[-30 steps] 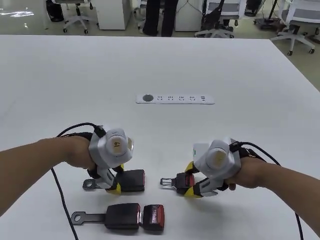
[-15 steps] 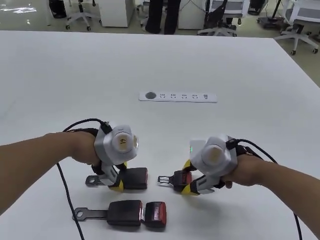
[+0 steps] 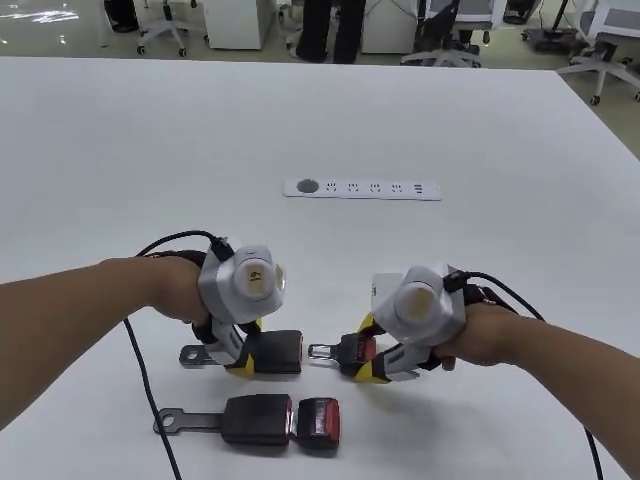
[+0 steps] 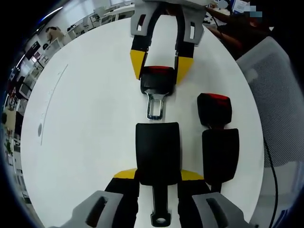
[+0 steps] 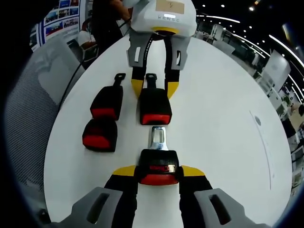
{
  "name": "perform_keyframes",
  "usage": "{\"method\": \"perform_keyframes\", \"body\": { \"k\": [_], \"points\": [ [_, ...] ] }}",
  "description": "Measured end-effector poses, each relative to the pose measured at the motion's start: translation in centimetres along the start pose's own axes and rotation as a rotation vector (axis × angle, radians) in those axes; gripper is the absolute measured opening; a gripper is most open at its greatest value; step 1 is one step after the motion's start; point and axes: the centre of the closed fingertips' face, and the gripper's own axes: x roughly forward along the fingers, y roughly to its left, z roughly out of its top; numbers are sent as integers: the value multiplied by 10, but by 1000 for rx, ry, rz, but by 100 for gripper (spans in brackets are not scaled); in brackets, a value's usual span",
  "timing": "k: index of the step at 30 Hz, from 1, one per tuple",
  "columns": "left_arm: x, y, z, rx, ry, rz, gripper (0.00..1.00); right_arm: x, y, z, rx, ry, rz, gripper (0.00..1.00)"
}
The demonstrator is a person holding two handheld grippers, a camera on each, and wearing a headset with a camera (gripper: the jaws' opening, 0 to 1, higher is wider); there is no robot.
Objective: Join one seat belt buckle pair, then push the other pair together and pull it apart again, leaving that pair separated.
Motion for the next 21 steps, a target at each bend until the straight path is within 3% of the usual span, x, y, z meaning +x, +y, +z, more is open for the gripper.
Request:
{"method": "perform_keyframes", "body": {
  "k": [10, 18, 19, 21],
  "points": [
    [0, -1, 1, 0, 3, 0, 32, 6, 10, 9, -45, 8, 0, 30],
    [0, -1, 2, 7, -8, 0, 32, 11, 9, 19, -8, -39, -16, 30],
    [0, -1, 2, 8, -8, 1, 32, 11, 9, 17, -6, -19, -21, 30],
    [0, -1, 2, 3, -14, 3, 32, 11, 8, 17, -13, -28, -19, 29]
  ]
}}
